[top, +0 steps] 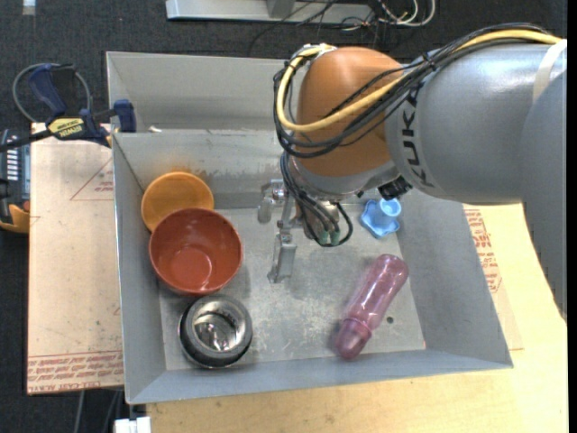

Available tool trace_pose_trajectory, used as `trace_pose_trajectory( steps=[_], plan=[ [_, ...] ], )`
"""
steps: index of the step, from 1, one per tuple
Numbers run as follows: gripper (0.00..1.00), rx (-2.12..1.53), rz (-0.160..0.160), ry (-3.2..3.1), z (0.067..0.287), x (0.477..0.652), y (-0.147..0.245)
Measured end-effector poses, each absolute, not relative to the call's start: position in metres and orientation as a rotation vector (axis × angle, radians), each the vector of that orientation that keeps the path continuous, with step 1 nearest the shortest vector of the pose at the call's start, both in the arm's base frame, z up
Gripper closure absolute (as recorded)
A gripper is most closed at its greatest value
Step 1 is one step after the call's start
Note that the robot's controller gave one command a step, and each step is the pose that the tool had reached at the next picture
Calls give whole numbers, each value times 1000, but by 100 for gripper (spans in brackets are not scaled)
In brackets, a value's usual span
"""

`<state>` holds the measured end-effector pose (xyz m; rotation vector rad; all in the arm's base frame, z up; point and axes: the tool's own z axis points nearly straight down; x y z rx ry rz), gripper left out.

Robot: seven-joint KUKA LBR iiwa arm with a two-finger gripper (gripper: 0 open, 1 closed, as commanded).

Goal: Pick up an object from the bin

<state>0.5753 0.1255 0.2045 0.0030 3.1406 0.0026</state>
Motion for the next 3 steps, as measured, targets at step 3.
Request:
trace_pose_trajectory(
  steps=[3],
  plan=[
    [0, -331, 4, 3113, 141, 582, 209]
  ],
)
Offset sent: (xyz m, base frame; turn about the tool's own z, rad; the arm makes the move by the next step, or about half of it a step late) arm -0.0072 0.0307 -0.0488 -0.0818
